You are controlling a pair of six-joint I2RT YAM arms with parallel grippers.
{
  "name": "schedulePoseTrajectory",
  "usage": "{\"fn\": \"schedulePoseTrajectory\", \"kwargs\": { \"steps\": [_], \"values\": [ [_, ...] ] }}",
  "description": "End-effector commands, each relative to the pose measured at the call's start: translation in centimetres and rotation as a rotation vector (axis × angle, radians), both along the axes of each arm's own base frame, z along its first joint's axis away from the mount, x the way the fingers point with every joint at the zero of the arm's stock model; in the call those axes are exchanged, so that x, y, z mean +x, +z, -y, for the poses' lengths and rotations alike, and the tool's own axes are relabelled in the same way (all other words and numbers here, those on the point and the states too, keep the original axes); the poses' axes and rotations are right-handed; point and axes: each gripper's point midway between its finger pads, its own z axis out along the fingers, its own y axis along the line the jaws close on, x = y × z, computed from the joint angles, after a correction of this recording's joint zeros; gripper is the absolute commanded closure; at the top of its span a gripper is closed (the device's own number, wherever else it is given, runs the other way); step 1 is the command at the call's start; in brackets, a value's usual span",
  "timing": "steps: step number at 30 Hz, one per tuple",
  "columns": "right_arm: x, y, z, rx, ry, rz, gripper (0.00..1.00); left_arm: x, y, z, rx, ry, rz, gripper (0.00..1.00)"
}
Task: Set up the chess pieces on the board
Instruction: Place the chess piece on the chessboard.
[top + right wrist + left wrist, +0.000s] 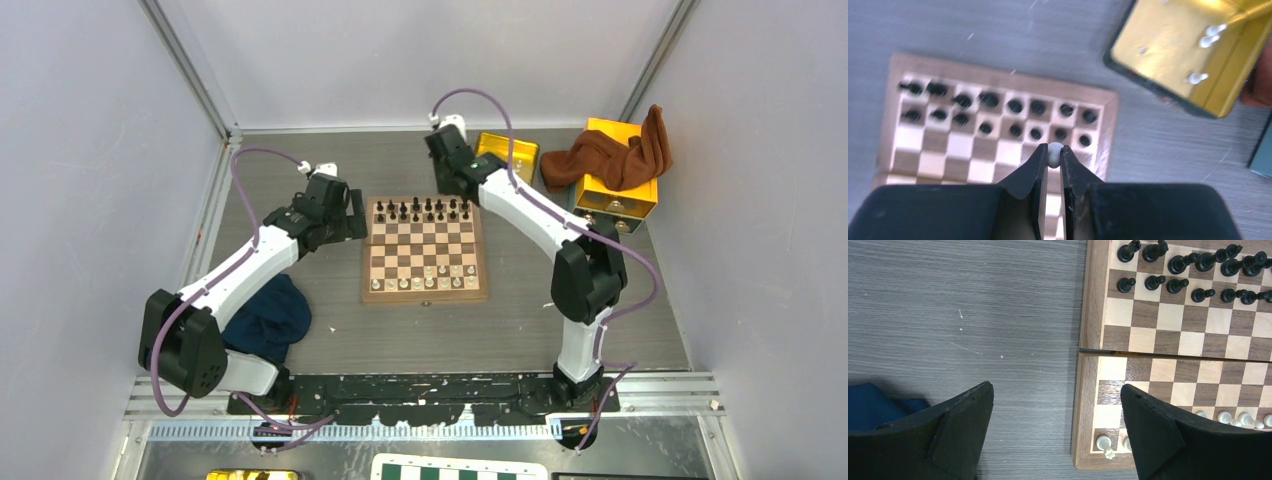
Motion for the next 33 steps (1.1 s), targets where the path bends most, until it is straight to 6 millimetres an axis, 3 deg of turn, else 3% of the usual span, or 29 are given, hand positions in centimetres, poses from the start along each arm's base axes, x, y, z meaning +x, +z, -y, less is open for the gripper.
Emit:
{"fn": "schedulePoseTrajectory", "kwargs": {
  "steps": [1,7,13,20,33],
  "values": [
    [-4.4,2.6,-2.6,0.012,0.087,0.029,0.99,0.2,1.5,-0.4,-0.015,0.022,0.054,0.02],
    [-9.4,1.1,-6.3,0.009,0.194,-0.022,0.99,0.2,1.7,-0.4,-0.021,0.023,0.059,0.02],
    [-12.5,-1.3,-8.4,0.02,0.259,-0.066,0.99,0.0,1.7,-0.6,-0.018,0.025,0.058,0.01],
    [-14.3,-4.1,-9.8,0.016,0.3,-0.102,0.99,-0.1,1.7,-0.7,-0.012,0.026,0.058,0.01],
    [-15.8,-7.4,-11.2,0.021,0.331,-0.157,0.98,-0.2,1.0,-0.8,-0.006,0.027,0.044,0.01]
  ]
}}
